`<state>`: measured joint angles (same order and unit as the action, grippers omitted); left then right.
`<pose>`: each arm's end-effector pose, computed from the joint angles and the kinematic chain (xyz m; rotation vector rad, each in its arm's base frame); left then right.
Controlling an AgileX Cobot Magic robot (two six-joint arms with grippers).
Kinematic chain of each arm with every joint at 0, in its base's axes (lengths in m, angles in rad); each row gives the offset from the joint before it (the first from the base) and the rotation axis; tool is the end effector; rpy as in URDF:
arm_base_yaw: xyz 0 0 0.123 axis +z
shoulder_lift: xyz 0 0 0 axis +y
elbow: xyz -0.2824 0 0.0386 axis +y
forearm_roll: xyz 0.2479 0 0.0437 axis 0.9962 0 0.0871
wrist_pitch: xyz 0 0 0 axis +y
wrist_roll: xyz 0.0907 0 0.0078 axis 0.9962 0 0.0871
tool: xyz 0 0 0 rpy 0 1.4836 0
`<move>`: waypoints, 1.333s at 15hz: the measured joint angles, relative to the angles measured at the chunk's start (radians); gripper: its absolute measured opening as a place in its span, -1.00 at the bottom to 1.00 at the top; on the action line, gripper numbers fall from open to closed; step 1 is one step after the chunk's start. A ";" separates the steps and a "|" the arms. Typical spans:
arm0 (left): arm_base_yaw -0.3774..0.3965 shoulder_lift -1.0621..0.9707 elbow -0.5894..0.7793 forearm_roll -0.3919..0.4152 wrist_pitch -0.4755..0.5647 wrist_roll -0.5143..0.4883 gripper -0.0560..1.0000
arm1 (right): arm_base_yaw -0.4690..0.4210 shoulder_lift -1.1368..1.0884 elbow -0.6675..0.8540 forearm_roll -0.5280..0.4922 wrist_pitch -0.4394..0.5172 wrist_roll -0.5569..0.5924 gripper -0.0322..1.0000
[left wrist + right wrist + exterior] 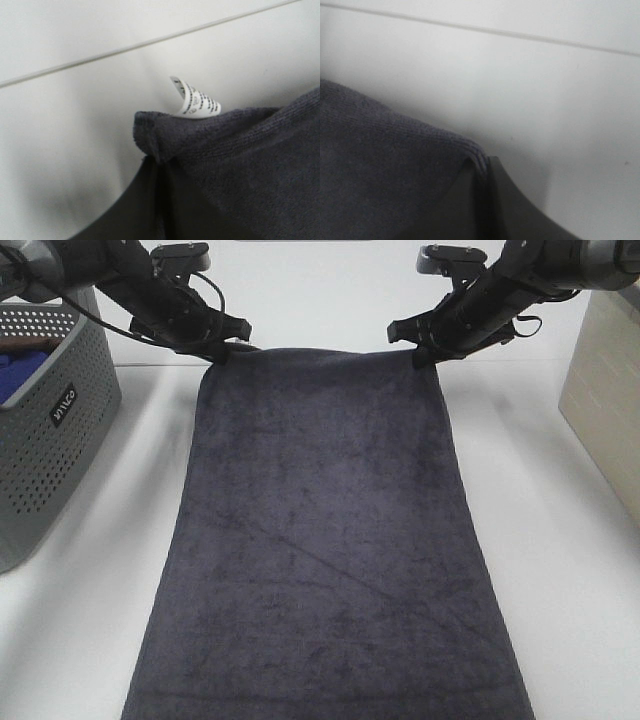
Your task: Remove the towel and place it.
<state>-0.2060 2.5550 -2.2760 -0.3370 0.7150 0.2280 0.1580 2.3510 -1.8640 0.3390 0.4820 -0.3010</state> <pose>0.5476 -0.1346 0.1524 0.3117 2.4362 -0.3718 0.5156 0.0964 0.1510 -0.2596 2.4181 0.2601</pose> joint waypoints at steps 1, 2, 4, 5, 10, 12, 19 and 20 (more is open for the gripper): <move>0.000 0.000 0.000 0.009 -0.014 0.000 -0.88 | 0.000 0.000 0.000 0.000 -0.025 0.000 -0.90; 0.000 0.000 0.000 0.023 -0.044 0.000 -0.88 | 0.000 0.000 0.000 0.000 -0.070 0.000 -0.90; 0.000 0.000 0.000 0.029 -0.123 0.000 -0.88 | 0.000 0.000 0.000 0.001 -0.158 0.000 -0.90; 0.000 0.000 0.000 0.029 -0.157 0.000 -0.88 | 0.000 0.000 0.000 0.001 -0.184 0.000 -0.90; 0.000 0.003 0.000 0.042 -0.203 0.000 -0.88 | 0.001 0.000 0.000 0.001 -0.238 0.000 -0.90; 0.000 0.015 -0.001 0.043 -0.232 0.001 -0.88 | 0.001 0.000 0.000 0.001 -0.271 0.000 -0.90; -0.003 0.072 -0.001 0.043 -0.349 0.002 -0.88 | 0.001 0.071 0.000 0.004 -0.334 0.000 -0.90; -0.003 0.079 -0.001 0.043 -0.357 0.002 -0.88 | 0.001 0.075 0.000 0.005 -0.338 0.000 -0.90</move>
<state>-0.2090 2.6340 -2.2770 -0.2940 0.3580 0.2300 0.1590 2.4260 -1.8640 0.3440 0.1440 -0.3010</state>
